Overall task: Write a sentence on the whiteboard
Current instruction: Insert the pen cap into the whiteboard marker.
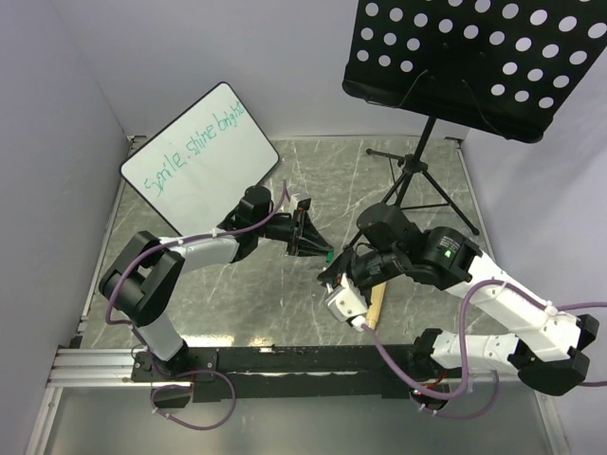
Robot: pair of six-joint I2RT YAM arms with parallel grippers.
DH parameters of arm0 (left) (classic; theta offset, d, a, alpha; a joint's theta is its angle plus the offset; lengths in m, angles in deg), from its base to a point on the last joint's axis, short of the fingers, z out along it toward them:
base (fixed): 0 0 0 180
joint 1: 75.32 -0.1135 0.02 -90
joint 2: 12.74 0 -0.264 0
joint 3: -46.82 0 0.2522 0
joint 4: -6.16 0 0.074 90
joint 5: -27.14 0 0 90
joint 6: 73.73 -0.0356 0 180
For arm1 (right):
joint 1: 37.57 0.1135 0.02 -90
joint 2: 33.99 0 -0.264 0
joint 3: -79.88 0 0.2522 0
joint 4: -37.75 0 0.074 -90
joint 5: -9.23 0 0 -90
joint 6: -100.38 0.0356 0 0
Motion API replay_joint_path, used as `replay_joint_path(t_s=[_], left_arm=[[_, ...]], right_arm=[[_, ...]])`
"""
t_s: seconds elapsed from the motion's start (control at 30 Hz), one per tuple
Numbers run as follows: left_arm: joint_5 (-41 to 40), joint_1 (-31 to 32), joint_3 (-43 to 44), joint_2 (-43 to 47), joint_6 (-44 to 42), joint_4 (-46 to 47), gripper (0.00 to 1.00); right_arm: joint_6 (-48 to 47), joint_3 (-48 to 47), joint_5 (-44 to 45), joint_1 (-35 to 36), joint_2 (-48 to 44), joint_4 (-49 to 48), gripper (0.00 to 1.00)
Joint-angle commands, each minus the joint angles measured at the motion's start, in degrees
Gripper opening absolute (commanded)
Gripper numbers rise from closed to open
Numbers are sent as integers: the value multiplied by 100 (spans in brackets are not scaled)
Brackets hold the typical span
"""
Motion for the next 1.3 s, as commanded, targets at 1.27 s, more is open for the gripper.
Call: replay_joint_path(t_s=[1.27], left_arm=[[-3703,100,-362,2636,-1918,-2272,1]], right_arm=[[-2649,4119,1856,1469,-2777,-5478,0]])
